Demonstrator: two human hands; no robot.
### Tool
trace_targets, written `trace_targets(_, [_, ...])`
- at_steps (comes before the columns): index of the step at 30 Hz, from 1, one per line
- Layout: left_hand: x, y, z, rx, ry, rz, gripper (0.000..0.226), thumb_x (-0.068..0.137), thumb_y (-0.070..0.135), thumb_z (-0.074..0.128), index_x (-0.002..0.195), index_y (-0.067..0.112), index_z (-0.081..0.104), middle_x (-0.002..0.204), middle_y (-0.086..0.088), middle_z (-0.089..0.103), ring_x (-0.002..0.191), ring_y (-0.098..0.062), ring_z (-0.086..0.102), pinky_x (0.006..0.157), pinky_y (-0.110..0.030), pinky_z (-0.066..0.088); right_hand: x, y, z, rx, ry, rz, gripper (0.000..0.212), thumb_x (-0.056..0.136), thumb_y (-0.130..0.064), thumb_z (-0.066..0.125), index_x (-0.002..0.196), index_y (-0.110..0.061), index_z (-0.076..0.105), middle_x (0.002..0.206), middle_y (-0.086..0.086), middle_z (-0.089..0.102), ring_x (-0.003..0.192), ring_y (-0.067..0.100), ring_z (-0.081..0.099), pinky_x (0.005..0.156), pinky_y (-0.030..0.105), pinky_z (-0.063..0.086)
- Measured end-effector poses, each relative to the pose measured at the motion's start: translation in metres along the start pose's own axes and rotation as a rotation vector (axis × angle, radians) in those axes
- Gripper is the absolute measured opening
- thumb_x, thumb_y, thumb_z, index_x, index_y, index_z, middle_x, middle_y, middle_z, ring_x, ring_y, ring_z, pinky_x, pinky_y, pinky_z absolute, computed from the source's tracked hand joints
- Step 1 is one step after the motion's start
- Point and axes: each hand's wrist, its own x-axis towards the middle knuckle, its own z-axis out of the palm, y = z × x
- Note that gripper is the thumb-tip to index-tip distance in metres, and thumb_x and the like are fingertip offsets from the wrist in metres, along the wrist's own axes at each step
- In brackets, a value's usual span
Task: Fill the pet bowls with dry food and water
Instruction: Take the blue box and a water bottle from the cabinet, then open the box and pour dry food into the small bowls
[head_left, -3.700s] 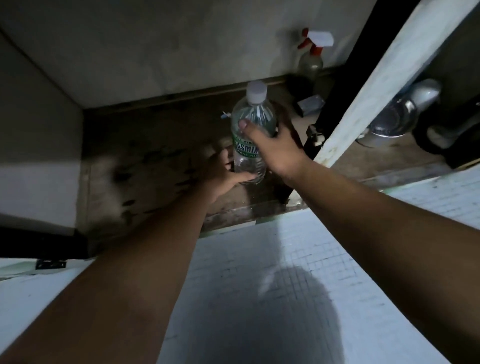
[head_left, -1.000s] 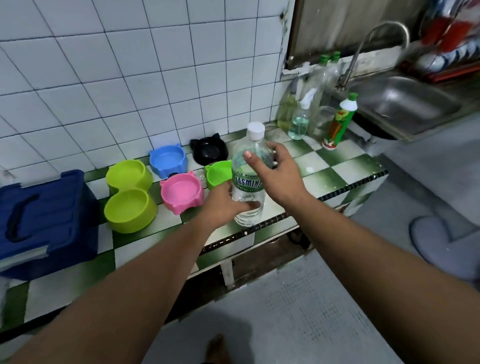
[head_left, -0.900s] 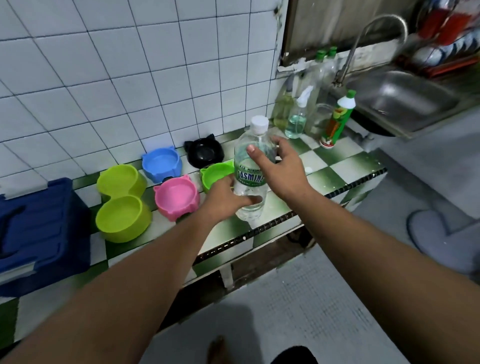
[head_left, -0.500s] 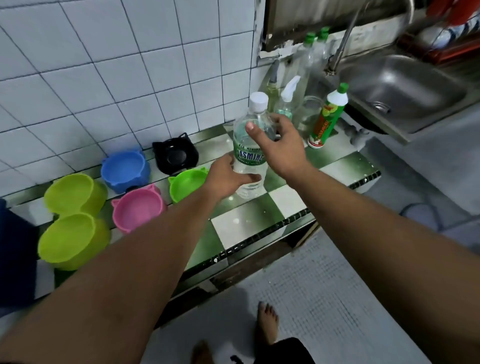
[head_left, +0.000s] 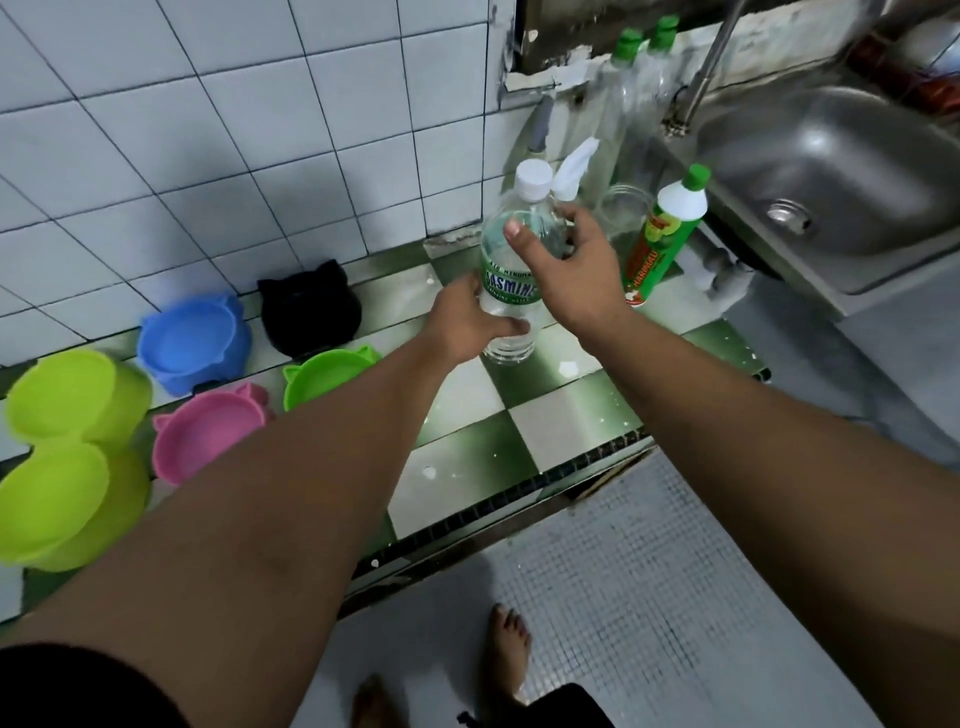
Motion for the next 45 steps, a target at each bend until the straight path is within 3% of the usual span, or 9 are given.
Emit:
trace_targets(16, [0.005, 0.005, 0.004, 0.076, -0.055, -0.021, 0.078, 0.053, 0.034, 0.098, 0.123, 0.026, 0.062, 0.114, 0.01, 0.076, 0.106, -0.013, 0.072, 0.099, -0.044, 0.057, 0.008, 0.012, -0.003, 0.006, -0.005, 0.003, 0.086, 0.069, -0.07, 0.073, 0.138, -0.028, 0.047, 0.127, -0.007, 0.064, 0.115, 0.011, 0.063, 0.102, 0.039, 0.052])
trace_targets(21, [-0.007, 0.01, -0.003, 0.132, -0.012, -0.01, 0.069, 0.069, 0.022, 0.094, 0.129, 0.021, 0.06, 0.106, 0.015, 0.069, 0.094, -0.002, 0.064, 0.078, -0.005, 0.046, -0.007, 0.017, 0.0, 0.016, 0.054, -0.032, 0.086, 0.073, -0.056, 0.079, 0.141, -0.02, 0.04, 0.131, -0.005, 0.056, 0.119, 0.01, 0.057, 0.106, 0.037, 0.049])
trace_targets(25, [-0.024, 0.009, -0.015, 0.101, 0.025, -0.053, 0.09, 0.071, 0.018, 0.094, 0.148, 0.013, 0.049, 0.132, -0.004, 0.061, 0.119, -0.02, 0.061, 0.102, -0.032, 0.051, -0.03, 0.026, 0.011, -0.028, 0.257, -0.042, 0.082, 0.071, -0.065, 0.075, 0.126, -0.016, 0.039, 0.122, 0.003, 0.049, 0.113, 0.017, 0.053, 0.101, 0.036, 0.049])
trace_targets(29, [-0.047, 0.001, -0.039, 0.125, 0.096, -0.068, 0.073, 0.076, 0.025, 0.091, 0.141, 0.015, 0.058, 0.128, -0.006, 0.064, 0.105, -0.016, 0.064, 0.076, -0.019, 0.05, -0.061, 0.029, 0.03, -0.085, 0.288, -0.194, 0.06, 0.081, -0.057, 0.072, 0.112, -0.016, 0.042, 0.112, 0.006, 0.047, 0.099, 0.023, 0.052, 0.088, 0.04, 0.051])
trace_targets(31, [-0.062, -0.001, -0.055, 0.131, 0.149, -0.07, 0.065, 0.078, 0.033, 0.089, 0.135, 0.017, 0.062, 0.122, -0.004, 0.066, 0.104, -0.016, 0.066, 0.074, -0.02, 0.05, -0.076, 0.027, 0.046, -0.112, 0.243, -0.269, 0.05, 0.085, -0.051, 0.07, 0.109, -0.015, 0.044, 0.108, 0.005, 0.047, 0.093, 0.023, 0.052, 0.083, 0.042, 0.051])
trace_targets(35, [-0.098, -0.005, -0.088, 0.06, 0.289, -0.084, 0.06, 0.069, 0.049, 0.082, 0.119, 0.018, 0.068, 0.105, -0.006, 0.072, 0.094, -0.022, 0.07, 0.088, -0.041, 0.058, -0.096, 0.016, 0.086, -0.081, 0.022, -0.32, 0.033, 0.089, -0.041, 0.069, 0.101, -0.016, 0.05, 0.099, 0.0, 0.051, 0.08, 0.019, 0.053, 0.072, 0.039, 0.051])
trace_targets(37, [-0.121, -0.011, -0.106, 0.047, 0.377, -0.082, 0.055, 0.071, 0.046, 0.079, 0.115, 0.015, 0.069, 0.1, -0.01, 0.074, 0.084, -0.018, 0.067, 0.086, -0.043, 0.059, -0.1, 0.006, 0.109, -0.07, -0.076, -0.362, 0.029, 0.087, -0.038, 0.068, 0.099, -0.016, 0.052, 0.098, 0.002, 0.054, 0.082, 0.02, 0.055, 0.07, 0.039, 0.052])
trace_targets(40, [-0.163, -0.021, -0.14, 0.076, 0.457, -0.093, 0.036, 0.086, 0.029, 0.078, 0.117, 0.014, 0.07, 0.102, -0.005, 0.075, 0.09, -0.017, 0.071, 0.089, -0.047, 0.06, -0.107, -0.013, 0.147, -0.091, -0.217, -0.382, 0.026, 0.086, -0.035, 0.068, 0.095, -0.016, 0.055, 0.095, 0.002, 0.056, 0.085, 0.02, 0.058, 0.073, 0.038, 0.053])
trace_targets(45, [-0.234, -0.038, -0.204, 0.137, 0.624, -0.119, 0.03, 0.09, 0.02, 0.077, 0.117, 0.012, 0.071, 0.103, -0.004, 0.076, 0.096, -0.016, 0.071, 0.092, -0.034, 0.058, -0.135, -0.044, 0.213, -0.138, -0.416, -0.435, 0.025, 0.086, -0.041, 0.066, 0.093, -0.019, 0.057, 0.09, 0.004, 0.059, 0.079, 0.022, 0.058, 0.075, 0.039, 0.053])
